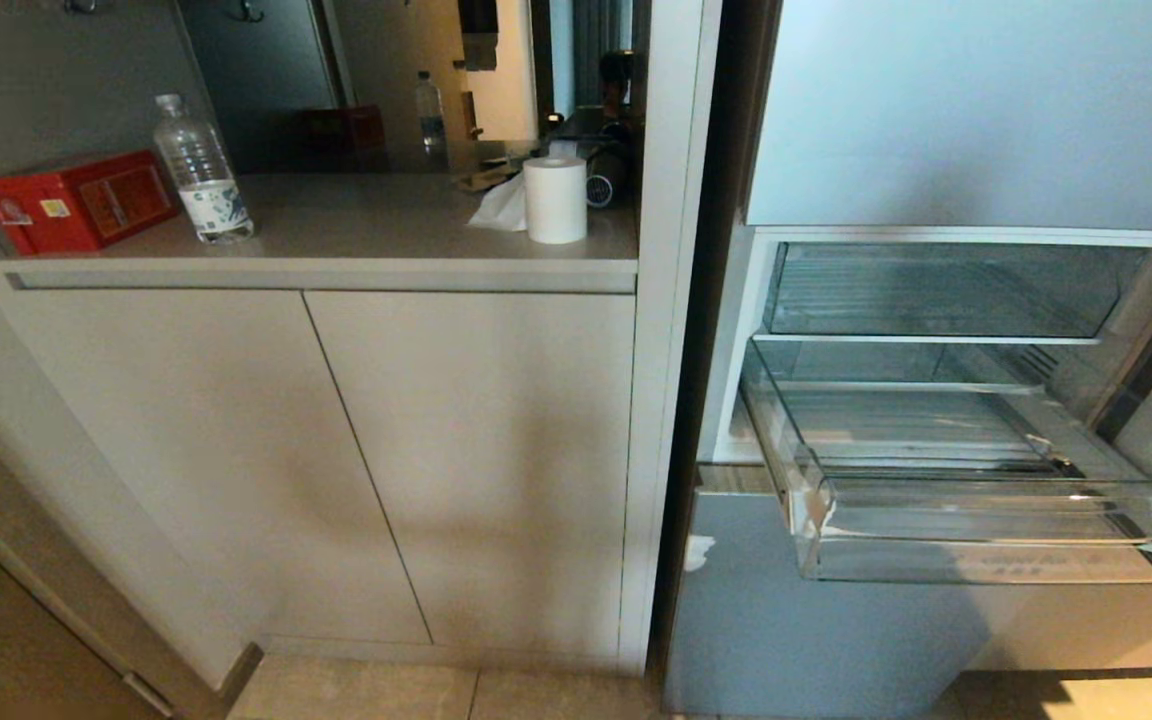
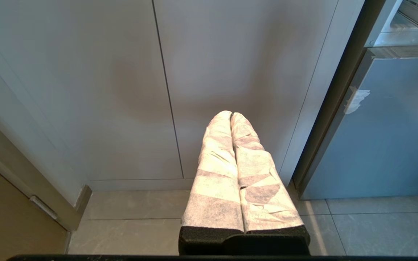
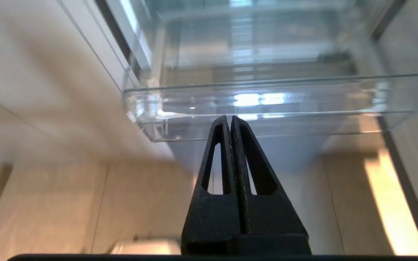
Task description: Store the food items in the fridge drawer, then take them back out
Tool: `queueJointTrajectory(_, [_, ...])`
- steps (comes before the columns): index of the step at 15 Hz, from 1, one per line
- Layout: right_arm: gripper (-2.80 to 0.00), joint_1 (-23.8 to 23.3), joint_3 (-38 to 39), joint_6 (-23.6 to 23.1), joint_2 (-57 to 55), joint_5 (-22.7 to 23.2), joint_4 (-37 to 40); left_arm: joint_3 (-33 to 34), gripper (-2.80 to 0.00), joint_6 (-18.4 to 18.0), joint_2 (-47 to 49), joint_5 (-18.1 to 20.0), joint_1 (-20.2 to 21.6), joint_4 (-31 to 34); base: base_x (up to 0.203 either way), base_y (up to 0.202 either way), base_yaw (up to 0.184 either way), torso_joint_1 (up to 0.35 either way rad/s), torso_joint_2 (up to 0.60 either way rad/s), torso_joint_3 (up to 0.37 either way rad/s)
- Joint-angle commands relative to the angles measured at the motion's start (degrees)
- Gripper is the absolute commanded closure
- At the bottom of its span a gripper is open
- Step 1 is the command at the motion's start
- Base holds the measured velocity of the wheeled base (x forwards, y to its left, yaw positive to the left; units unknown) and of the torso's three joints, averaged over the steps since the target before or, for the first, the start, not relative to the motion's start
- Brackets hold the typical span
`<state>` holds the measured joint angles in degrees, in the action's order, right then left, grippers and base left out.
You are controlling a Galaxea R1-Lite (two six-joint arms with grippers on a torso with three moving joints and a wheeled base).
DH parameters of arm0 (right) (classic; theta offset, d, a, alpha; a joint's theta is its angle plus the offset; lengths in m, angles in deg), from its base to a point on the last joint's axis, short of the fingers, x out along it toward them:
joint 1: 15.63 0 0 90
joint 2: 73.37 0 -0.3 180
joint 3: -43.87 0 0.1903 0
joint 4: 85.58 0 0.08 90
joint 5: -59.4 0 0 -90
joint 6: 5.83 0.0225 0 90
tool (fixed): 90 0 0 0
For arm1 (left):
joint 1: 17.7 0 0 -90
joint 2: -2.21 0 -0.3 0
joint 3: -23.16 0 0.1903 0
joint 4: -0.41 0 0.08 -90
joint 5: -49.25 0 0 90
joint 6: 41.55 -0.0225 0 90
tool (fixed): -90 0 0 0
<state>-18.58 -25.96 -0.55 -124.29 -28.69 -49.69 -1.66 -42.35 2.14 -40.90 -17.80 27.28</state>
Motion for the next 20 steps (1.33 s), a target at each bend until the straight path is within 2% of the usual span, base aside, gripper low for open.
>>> queueJointTrajectory(1, [0.0, 0.06, 10.74, -0.54, 20.78, 0.29, -1.75, 0.01, 0.0, 0.01, -0.01, -0.03, 0.01, 0.02, 0.0, 0.0, 0.0, 0.0, 0.0, 0.0])
queueJointTrajectory(4, [0.0, 0.15, 25.55, -4.95, 33.55, 0.56, -4.13, 0.04, 0.0, -0.04, -0.01, -0.03, 0.01, 0.02, 0.0, 0.0, 0.0, 0.0, 0.0, 0.0])
queueJointTrajectory(6, [0.0, 0.89, 34.16, -6.67, 38.13, 0.53, -7.45, 0.04, 0.0, 0.01, -0.01, -0.03, 0.01, 0.02, 0.0, 0.0, 0.0, 0.0, 0.0, 0.0])
queueJointTrajectory(8, [0.0, 1.79, 37.39, -8.43, 40.67, 0.33, -10.51, -0.02, 0.0, 0.0, -0.01, -0.03, 0.01, 0.02, 0.0, 0.0, 0.0, 0.0, 0.0, 0.0])
queueJointTrajectory(11, [0.0, 2.32, 44.57, -10.95, 50.14, -0.52, -11.59, -0.04, 0.0, 0.03, -0.01, -0.03, 0.01, 0.02, 0.0, 0.0, 0.0, 0.0, 0.0, 0.0])
queueJointTrajectory(20, [0.0, 2.58, 46.55, -10.81, 50.92, -1.46, -12.0, 0.01, 0.0, 0.37, -0.01, -0.03, 0.01, 0.02, 0.0, 0.0, 0.0, 0.0, 0.0, 0.0])
